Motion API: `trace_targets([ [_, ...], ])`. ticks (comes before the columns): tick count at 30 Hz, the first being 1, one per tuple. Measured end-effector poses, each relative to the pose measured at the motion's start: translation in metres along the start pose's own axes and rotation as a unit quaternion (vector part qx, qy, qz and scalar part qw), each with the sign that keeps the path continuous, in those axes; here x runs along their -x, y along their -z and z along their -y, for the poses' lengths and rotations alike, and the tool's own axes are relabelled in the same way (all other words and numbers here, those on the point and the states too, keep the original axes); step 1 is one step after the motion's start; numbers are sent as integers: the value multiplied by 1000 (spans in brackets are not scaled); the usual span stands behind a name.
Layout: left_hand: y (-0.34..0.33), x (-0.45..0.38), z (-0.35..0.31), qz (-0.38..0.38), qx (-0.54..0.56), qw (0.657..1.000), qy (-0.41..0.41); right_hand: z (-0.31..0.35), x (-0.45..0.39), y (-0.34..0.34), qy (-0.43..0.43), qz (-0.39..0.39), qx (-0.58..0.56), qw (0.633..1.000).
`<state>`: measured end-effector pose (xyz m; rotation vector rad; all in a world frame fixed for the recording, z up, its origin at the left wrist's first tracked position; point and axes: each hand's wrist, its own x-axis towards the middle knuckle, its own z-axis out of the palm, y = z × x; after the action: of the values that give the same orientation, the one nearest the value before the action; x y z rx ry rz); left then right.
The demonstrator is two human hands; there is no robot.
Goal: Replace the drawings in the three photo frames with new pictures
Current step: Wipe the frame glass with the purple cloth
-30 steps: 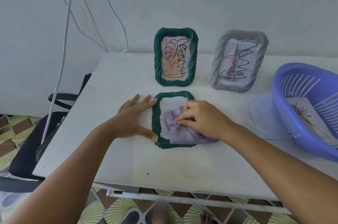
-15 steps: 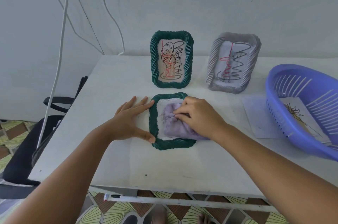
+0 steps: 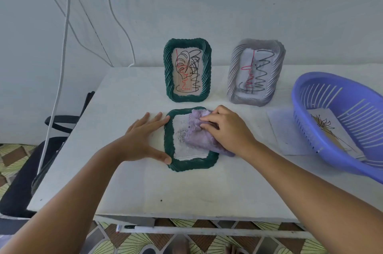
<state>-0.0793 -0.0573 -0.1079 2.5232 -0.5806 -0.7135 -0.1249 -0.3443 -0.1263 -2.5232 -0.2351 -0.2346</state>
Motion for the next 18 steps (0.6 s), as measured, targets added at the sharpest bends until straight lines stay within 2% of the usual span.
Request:
trace_targets([
  [5, 4, 0, -7, 9, -13, 1000, 7, -14, 8, 12, -18, -29, 15, 999],
  [7, 9, 2, -17, 20, 13, 999, 26, -17, 10, 13, -27, -21, 30, 999],
  [10, 12, -3, -26, -7, 69, 996, 54, -13, 13, 8, -8, -10, 59, 998],
  [14, 0, -14, -21, -48, -21, 997, 49, -17, 18, 15, 37, -14, 83, 996],
  [18, -2, -14, -21, -63, -3, 997, 47, -55, 29, 46, 15, -34, 138, 990],
])
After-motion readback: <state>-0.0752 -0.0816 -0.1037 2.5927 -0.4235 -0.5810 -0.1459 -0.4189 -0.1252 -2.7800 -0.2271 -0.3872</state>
